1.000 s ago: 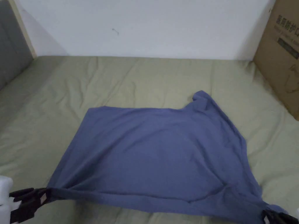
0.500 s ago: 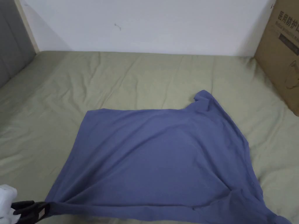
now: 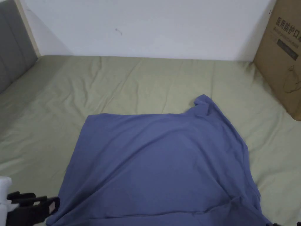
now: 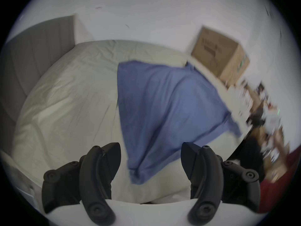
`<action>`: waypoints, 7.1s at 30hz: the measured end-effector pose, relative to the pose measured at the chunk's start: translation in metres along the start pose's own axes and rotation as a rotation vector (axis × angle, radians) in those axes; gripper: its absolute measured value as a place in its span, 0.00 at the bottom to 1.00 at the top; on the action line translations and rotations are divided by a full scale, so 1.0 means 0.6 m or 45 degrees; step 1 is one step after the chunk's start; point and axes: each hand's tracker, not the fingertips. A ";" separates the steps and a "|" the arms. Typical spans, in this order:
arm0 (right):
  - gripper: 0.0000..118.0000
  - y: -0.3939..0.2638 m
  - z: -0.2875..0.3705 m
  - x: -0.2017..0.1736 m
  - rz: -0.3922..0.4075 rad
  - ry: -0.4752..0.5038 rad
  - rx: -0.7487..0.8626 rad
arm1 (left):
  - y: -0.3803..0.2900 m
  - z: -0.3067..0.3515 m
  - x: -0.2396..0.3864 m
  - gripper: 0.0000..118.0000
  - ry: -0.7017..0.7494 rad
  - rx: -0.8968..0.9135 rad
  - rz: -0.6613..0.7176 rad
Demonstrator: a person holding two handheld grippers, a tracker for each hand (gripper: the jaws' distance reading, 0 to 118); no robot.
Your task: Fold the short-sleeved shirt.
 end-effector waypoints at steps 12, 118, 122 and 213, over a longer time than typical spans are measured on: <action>0.25 0.038 0.226 -0.119 0.067 0.095 0.955 | -0.011 0.150 0.279 0.35 0.219 0.859 -0.420; 0.56 0.309 -0.266 -0.035 -0.084 -0.009 0.039 | 0.170 -0.263 -0.022 0.58 0.422 0.017 0.339; 0.58 0.271 -0.134 -0.030 -0.082 0.010 0.405 | 0.157 -0.154 0.041 0.66 0.423 0.312 0.132; 0.10 0.156 -0.121 0.023 -0.209 0.183 -0.171 | 0.070 -0.151 0.018 0.04 0.244 -0.264 0.337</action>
